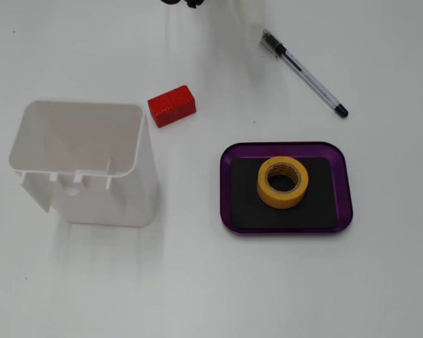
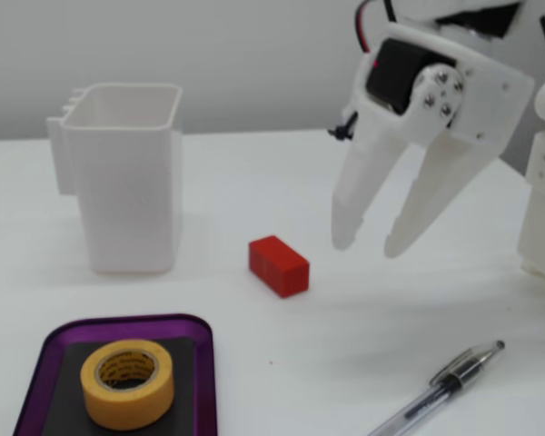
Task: Pick up the yellow tape and place it in the box.
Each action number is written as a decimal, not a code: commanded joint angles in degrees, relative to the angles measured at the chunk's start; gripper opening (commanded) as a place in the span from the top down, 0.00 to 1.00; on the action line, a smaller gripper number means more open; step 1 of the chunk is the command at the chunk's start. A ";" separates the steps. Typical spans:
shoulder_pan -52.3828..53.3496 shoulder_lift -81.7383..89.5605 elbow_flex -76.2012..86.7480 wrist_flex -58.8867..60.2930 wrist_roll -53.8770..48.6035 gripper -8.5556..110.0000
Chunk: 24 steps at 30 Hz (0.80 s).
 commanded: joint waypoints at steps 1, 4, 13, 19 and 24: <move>0.26 9.93 11.07 -6.06 0.53 0.82; 0.26 16.88 19.42 -9.32 0.53 0.82; 3.43 36.12 37.44 -12.22 2.72 0.82; 9.67 47.64 41.31 -7.12 10.81 0.82; 10.11 55.63 41.40 -0.97 10.81 0.83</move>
